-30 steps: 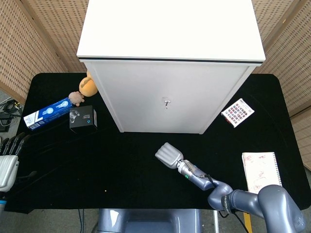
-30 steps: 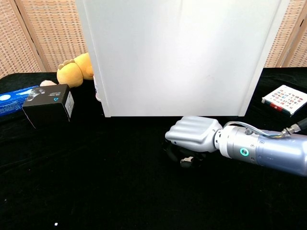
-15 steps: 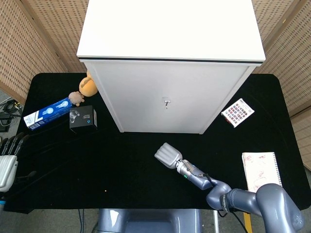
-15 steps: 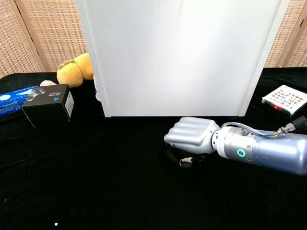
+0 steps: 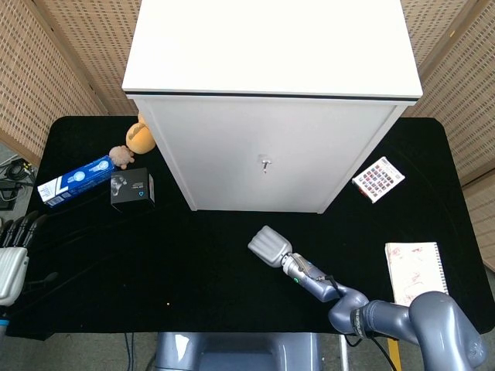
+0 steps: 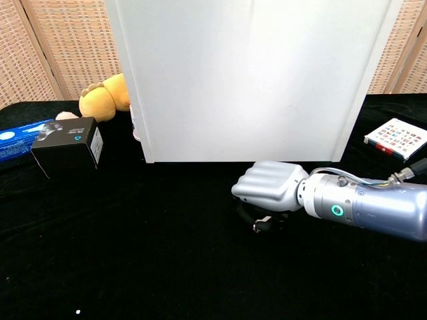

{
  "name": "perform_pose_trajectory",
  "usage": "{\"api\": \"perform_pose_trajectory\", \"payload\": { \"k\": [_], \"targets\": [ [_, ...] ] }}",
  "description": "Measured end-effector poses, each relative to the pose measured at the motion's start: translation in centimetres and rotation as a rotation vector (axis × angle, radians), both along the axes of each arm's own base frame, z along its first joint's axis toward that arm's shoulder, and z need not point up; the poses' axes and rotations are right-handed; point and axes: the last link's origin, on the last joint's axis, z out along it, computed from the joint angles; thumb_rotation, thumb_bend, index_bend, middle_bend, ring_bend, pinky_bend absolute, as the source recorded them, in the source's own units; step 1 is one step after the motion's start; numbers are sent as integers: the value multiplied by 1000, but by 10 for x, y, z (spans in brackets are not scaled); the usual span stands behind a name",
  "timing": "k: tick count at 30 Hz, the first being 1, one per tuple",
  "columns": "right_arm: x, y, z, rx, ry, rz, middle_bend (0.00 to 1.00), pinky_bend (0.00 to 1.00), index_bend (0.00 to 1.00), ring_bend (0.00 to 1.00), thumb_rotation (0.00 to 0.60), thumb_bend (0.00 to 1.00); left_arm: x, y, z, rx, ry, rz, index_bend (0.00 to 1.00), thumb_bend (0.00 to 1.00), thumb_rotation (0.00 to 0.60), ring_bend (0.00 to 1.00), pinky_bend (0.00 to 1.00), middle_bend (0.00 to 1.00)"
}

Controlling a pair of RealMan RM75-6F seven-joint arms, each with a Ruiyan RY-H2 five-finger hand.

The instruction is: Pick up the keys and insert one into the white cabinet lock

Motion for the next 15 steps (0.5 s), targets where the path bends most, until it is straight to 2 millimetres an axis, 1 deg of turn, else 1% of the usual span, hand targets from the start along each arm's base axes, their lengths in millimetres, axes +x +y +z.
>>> {"api": "perform_pose_trajectory", "payload": {
  "k": [9,15],
  "targets": [
    [-1,0,2,-3,-4,-6,892,1000,653,944,600,592,0,0,0,1,-1,0,0,0,600,0,0,0],
    [0,1,3,-5,-21,-2,892,1000,663,944,600,605,0,0,1,2,-3,-1,0,0,600,0,0,0]
  ]
}}
